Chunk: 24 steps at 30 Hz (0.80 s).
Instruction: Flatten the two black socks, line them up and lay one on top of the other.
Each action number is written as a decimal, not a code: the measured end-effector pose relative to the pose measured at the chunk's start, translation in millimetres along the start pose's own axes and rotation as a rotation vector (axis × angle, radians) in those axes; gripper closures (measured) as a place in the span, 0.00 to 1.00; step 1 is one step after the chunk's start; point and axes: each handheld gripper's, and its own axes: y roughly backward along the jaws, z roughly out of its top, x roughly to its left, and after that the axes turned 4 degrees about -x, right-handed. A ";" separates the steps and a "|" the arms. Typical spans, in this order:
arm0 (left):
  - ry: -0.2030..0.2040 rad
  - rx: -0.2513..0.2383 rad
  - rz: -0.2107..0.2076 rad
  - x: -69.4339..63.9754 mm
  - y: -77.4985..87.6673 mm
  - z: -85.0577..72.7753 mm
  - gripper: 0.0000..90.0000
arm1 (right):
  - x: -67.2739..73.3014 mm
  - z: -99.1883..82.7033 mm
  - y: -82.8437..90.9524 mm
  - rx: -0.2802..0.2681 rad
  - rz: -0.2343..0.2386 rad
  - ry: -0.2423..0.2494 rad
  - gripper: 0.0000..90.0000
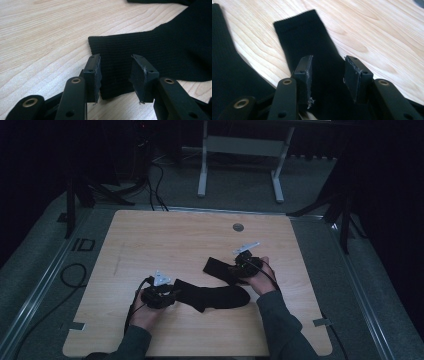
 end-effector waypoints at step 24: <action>0.004 0.000 -0.003 -1.2 -0.3 -0.4 0.67 | 7.6 6.6 -48.6 0.056 0.031 -0.033 0.92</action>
